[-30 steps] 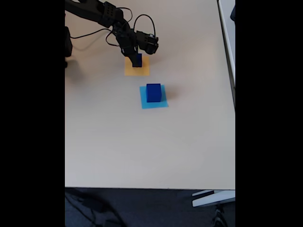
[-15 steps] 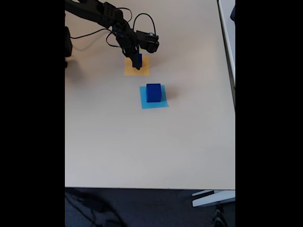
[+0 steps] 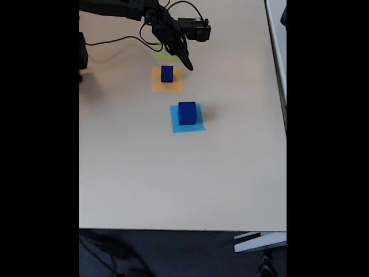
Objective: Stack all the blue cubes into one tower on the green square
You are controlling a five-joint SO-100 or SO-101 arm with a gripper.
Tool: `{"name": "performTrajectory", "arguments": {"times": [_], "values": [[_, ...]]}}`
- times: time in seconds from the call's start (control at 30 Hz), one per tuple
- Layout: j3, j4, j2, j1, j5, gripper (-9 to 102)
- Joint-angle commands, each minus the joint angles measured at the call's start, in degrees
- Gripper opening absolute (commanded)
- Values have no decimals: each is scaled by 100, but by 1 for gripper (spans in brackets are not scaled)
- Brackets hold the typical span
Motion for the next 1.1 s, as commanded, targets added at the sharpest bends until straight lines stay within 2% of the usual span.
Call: {"name": "performTrajectory", "arguments": {"times": [0.0, 0.43, 1.07], "values": [[-712, 202, 44, -167, 272, 28], [-1037, 9, -835, -1389, 2786, 27], [-659, 97, -1011, -1837, 3665, 26]]}}
